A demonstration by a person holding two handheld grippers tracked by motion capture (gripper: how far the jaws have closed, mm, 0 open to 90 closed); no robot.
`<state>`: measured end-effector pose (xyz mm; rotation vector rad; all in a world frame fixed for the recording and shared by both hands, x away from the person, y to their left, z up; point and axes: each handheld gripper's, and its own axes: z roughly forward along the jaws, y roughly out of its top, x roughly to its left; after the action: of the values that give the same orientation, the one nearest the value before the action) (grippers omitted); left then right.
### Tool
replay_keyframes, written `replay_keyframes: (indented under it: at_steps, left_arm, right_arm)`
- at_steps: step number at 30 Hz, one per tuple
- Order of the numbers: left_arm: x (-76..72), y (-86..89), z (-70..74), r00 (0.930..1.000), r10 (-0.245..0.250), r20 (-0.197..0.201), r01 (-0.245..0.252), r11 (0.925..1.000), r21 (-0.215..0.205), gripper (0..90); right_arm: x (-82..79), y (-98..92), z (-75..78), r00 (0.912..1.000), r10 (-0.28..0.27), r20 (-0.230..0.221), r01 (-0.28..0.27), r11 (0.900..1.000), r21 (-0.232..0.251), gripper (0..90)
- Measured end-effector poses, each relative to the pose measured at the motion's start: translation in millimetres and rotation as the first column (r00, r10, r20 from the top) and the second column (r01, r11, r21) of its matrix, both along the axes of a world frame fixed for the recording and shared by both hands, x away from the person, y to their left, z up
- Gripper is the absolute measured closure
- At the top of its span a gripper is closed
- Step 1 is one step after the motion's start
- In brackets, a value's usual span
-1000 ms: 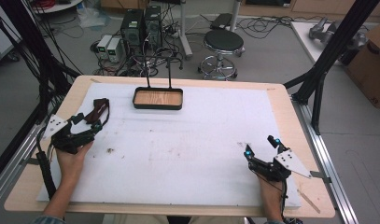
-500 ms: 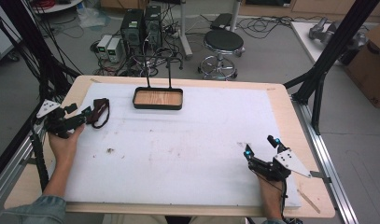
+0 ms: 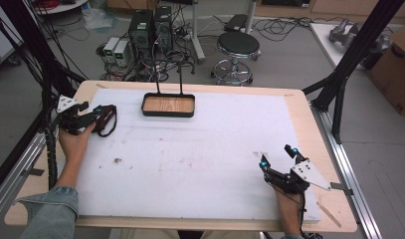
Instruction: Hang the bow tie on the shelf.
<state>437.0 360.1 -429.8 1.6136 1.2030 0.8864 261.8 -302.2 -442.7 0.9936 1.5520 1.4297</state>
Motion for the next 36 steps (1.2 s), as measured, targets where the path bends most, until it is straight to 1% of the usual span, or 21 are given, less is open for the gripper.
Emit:
replay_keyframes:
  at_steps: [2,3,4,5,7,9,10,11,15,16,17,18,19,20,22,25,27,29,33,34,36]
  left_arm:
    - [3.0,-1.3,-5.2,0.9997,0.008,-0.023,-0.008,0.9999,0.012,42.4]
    - [3.0,-1.3,-5.2,0.9997,0.008,-0.023,-0.008,0.9999,0.012,42.3]
    - [4.6,-3.6,-7.0,0.9989,0.029,-0.036,-0.028,0.9991,0.033,42.3]
    - [4.7,-3.6,-6.7,0.9995,0.017,-0.026,-0.016,0.9994,0.032,42.3]
    - [5.4,-4.5,-6.9,0.9994,0.024,-0.023,-0.023,0.9988,0.044,43.8]
    - [10.0,-3.6,-6.7,0.9977,0.021,-0.064,-0.018,0.9991,0.039,43.4]
    - [10.0,-3.6,-6.7,0.9977,0.021,-0.064,-0.018,0.9991,0.039,42.1]
    - [14.7,-4.4,-6.6,0.9945,0.030,-0.101,-0.025,0.9985,0.049,40.8]
    - [19.0,-6.1,-7.1,0.9914,0.040,-0.124,-0.033,0.9976,0.061,40.7]
    - [24.4,-5.8,-8.0,0.9830,0.047,-0.178,-0.037,0.9975,0.060,40.6]
    - [26.5,-4.9,-8.3,0.9779,0.047,-0.204,-0.037,0.9979,0.054,40.6]
    - [26.5,-4.9,-8.3,0.9779,0.047,-0.204,-0.037,0.9979,0.054,41.2]
    - [28.1,-5.0,-8.9,0.9734,0.060,-0.221,-0.050,0.9974,0.052,42.4]
    - [28.0,-5.5,-9.0,0.9725,0.061,-0.225,-0.050,0.9972,0.056,43.8]
    - [27.9,-7.2,-9.3,0.9703,0.060,-0.234,-0.044,0.9963,0.073,45.9]
    - [28.4,-9.2,-9.8,0.9703,0.055,-0.235,-0.037,0.9960,0.082,48.3]
    - [31.3,-10.7,-10.5,0.9619,0.040,-0.270,-0.014,0.9953,0.096,48.3]
    - [33.4,-12.2,-11.3,0.9543,0.041,-0.296,-0.010,0.9946,0.103,48.3]
    - [34.0,-12.4,-11.8,0.9526,0.040,-0.301,-0.009,0.9946,0.104,53.8]
    - [34.5,-11.9,-11.8,0.9504,0.036,-0.309,-0.005,0.9949,0.101,56.0]
    - [34.7,-11.6,-12.0,0.9496,0.033,-0.312,-0.002,0.9952,0.098,61.1]
  right_arm:
    - [0.4,0.0,0.0,1.0000,0.001,0.003,-0.001,1.000,-0.002,11.1]
    - [0.2,0.0,0.0,1.0000,0.001,0.000,-0.001,1.000,-0.001,11.1]
    - [0.4,-0.2,0.0,1.0000,0.002,0.002,-0.002,1.000,-0.002,11.1]
    - [0.1,0.0,0.0,1.0000,0.002,-0.001,-0.002,1.000,0.001,11.1]
    - [0.1,0.0,0.0,1.0000,0.002,0.000,-0.002,1.000,0.000,11.1]
    - [0.4,0.0,0.0,1.0000,0.003,0.004,-0.003,1.000,-0.001,11.1]
    - [0.4,0.1,0.0,1.0000,0.002,0.004,-0.002,1.000,-0.002,11.1]
    - [0.5,0.2,0.0,1.0000,0.002,0.005,-0.002,1.000,-0.002,11.1]
    - [0.6,0.3,0.1,1.0000,0.000,0.003,0.000,1.000,-0.004,11.1]
    - [0.6,0.2,0.0,1.0000,0.001,0.004,-0.001,1.000,-0.003,11.1]
    - [0.4,0.2,0.0,1.0000,0.003,0.005,-0.003,1.000,-0.004,11.1]
    - [0.3,0.2,0.0,1.0000,0.005,0.006,-0.005,1.000,-0.004,11.1]
    - [0.1,0.4,0.0,1.0000,0.005,0.004,-0.005,1.000,-0.003,11.1]
    - [0.2,0.6,0.0,1.0000,0.005,0.005,-0.005,1.000,-0.001,11.1]
    - [0.1,0.6,-0.1,1.0000,0.006,0.003,-0.006,1.000,-0.002,11.1]
    - [0.3,0.5,0.0,1.0000,0.005,0.004,-0.005,1.000,-0.004,11.1]
    - [0.2,0.5,0.0,1.0000,0.006,0.004,-0.006,1.000,-0.004,11.0]
    - [0.2,0.5,0.0,1.0000,0.006,0.004,-0.006,1.000,-0.003,11.1]
    - [0.3,0.4,-0.1,1.0000,0.008,0.005,-0.008,1.000,-0.008,11.1]
    - [0.3,0.6,0.0,1.0000,0.007,0.004,-0.007,1.000,-0.006,11.1]
    - [0.3,0.4,-0.1,1.0000,0.008,0.005,-0.008,1.000,-0.008,11.1]
